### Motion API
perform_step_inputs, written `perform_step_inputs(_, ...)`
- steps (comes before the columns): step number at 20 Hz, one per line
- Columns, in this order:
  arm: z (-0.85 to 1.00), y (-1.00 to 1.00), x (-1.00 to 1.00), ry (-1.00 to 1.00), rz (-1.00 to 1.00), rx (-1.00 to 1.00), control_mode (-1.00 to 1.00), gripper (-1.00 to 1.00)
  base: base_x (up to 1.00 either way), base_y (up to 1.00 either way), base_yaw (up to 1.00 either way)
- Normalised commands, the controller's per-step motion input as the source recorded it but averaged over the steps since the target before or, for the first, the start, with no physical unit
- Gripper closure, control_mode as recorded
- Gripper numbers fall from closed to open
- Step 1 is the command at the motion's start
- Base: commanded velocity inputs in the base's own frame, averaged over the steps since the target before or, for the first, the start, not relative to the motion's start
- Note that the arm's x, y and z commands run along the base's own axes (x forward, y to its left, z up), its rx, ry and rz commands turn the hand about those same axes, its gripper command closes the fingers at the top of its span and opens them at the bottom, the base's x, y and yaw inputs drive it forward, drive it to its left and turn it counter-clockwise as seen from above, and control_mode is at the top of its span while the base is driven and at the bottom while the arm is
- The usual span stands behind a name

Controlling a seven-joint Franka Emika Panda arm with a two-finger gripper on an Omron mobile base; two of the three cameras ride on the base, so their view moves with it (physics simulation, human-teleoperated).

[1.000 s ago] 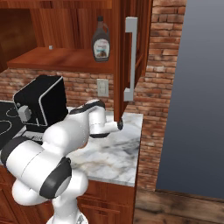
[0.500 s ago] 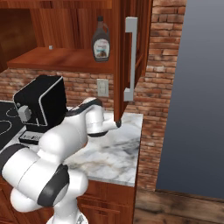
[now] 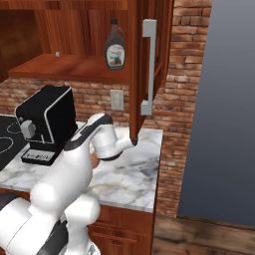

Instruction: Pick the syrup bottle and honey bottle from the cabinet and place them next to the mug.

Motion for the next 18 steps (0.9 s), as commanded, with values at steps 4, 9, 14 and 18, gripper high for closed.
perform_step_inputs(4,0.24,0.0,-0.48,0.02,-0.16,0.0,-1.0,-1.0,0.0,0.0,0.0)
perform_step_inputs(9,0.24,0.0,-0.31,0.03,-0.2,0.0,-1.0,-1.0,0.0,0.0,0.0)
perform_step_inputs(14,0.25,0.0,-0.21,0.04,-0.28,0.0,-1.0,-1.0,0.0,0.0,0.0)
perform_step_inputs(18,0.28,0.0,-0.27,0.03,-0.33,0.0,-1.0,-1.0,0.0,0.0,0.0)
